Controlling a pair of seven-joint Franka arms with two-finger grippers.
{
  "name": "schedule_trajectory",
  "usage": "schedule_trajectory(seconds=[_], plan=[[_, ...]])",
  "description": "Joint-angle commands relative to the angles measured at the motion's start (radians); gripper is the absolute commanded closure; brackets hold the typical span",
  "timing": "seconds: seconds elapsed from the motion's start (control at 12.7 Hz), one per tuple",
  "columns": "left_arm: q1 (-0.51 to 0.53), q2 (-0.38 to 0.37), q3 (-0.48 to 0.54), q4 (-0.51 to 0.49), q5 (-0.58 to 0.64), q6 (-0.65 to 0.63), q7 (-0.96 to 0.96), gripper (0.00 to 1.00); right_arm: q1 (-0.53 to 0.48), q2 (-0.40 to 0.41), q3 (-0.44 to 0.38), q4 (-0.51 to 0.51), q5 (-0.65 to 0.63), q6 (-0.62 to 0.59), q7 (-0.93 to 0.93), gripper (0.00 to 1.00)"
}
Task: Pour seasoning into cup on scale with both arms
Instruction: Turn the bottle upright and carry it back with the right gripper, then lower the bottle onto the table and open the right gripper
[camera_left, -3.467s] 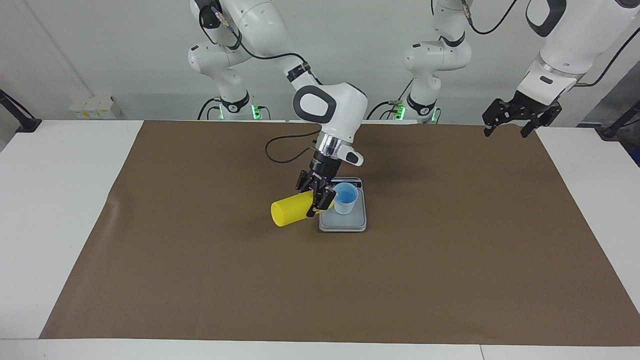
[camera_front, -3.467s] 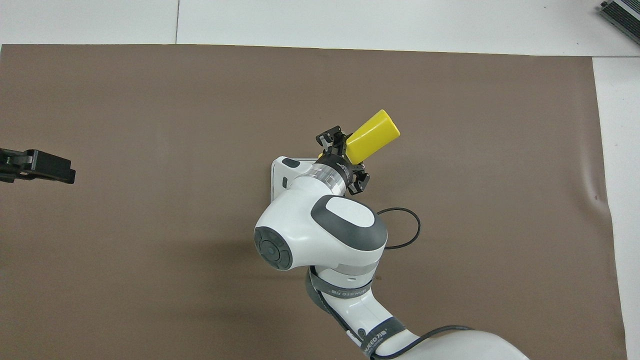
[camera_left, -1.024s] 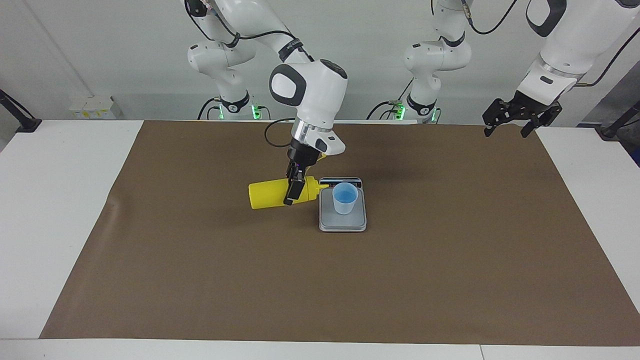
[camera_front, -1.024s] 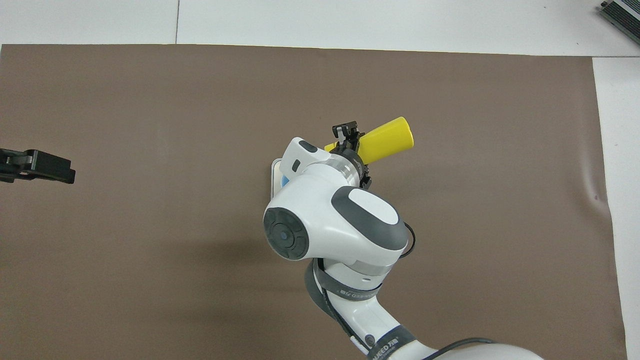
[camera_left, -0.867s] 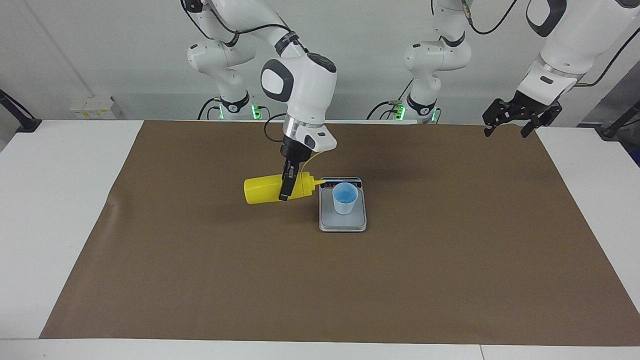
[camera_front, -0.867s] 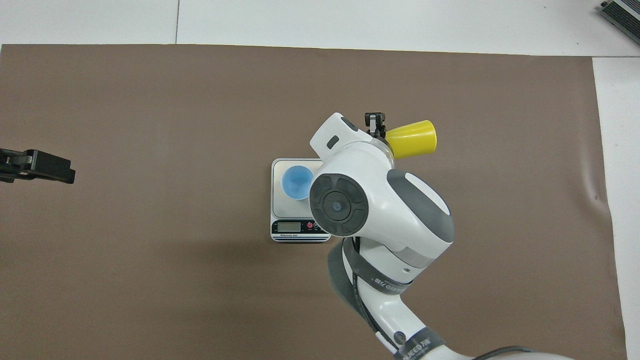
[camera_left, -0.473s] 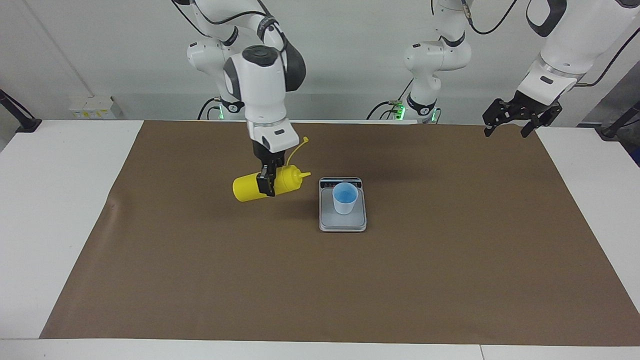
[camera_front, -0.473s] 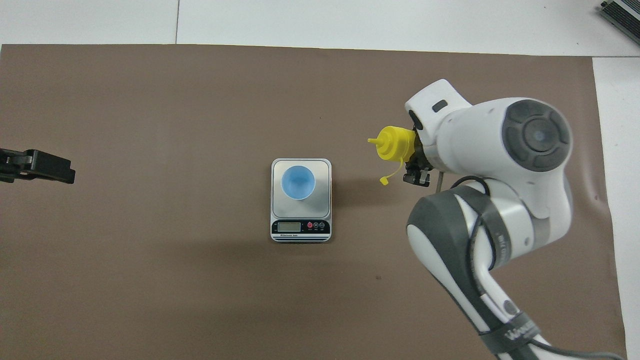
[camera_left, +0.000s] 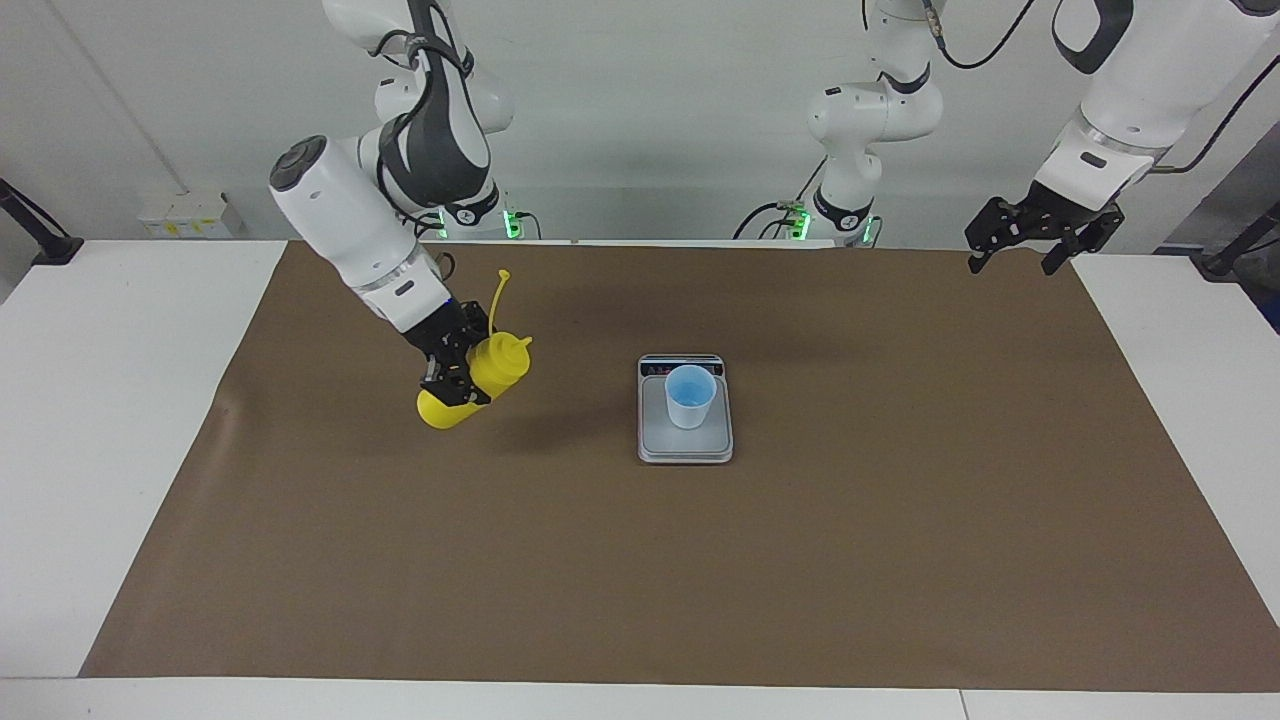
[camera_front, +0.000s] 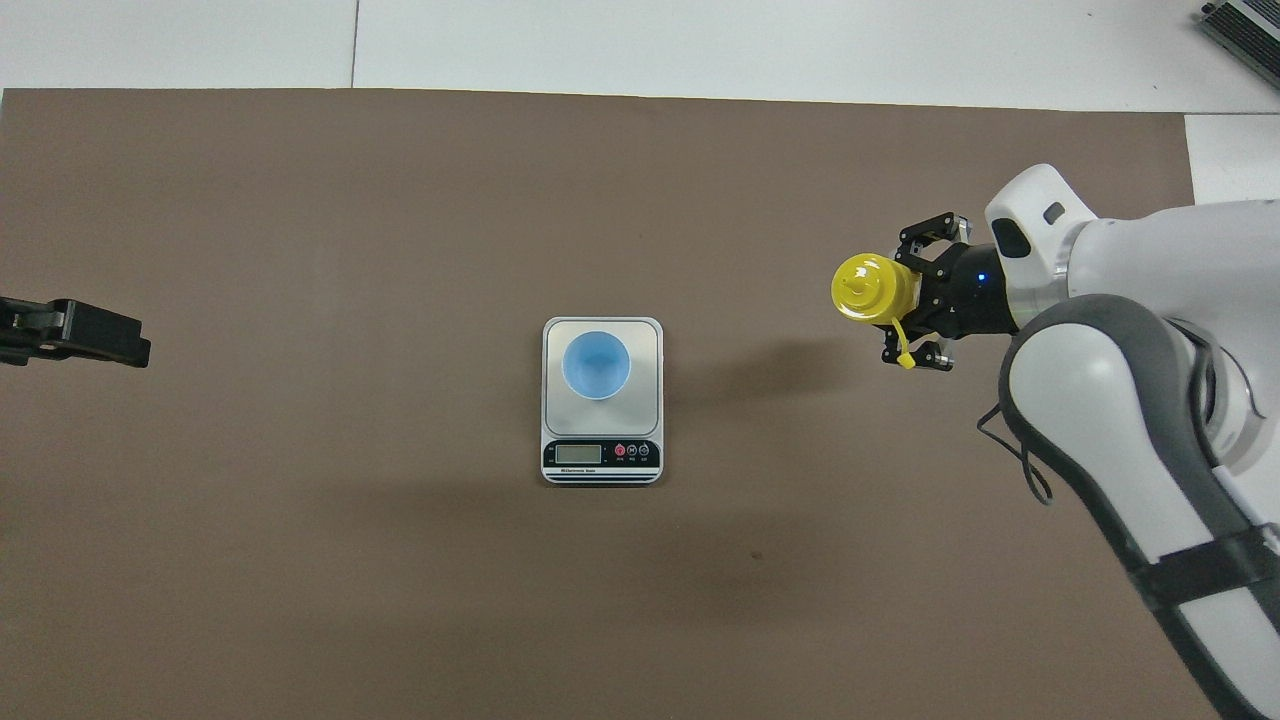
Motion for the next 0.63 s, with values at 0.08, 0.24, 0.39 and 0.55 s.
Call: schedule_trajectory(seconds=[0.08,0.24,0.39,0.55], plan=[[0.011,-0.013,-0.007,-0.003,-0.012,-0.014,-0.009,0.00,-0.116,-0.041,0.013,-0.100,0.231,-0.061,-0.116,1.00],[0.013,-0.013,-0.007,-0.003,-0.012,-0.014,-0.009,0.00,-0.174,-0.044,0.013,-0.151,0.358,-0.090,-0.170,1.00],[0.013,-0.013,-0.007,-0.003,-0.011,-0.014,-0.009,0.00,-0.225,-0.043,0.013,-0.204,0.453,-0.103,-0.283,1.00],[0.011,-0.011,-0.007,-0.003,-0.011,-0.014,-0.009,0.00,-0.260,-0.031,0.013,-0.222,0.507,-0.133,-0.342,1.00]])
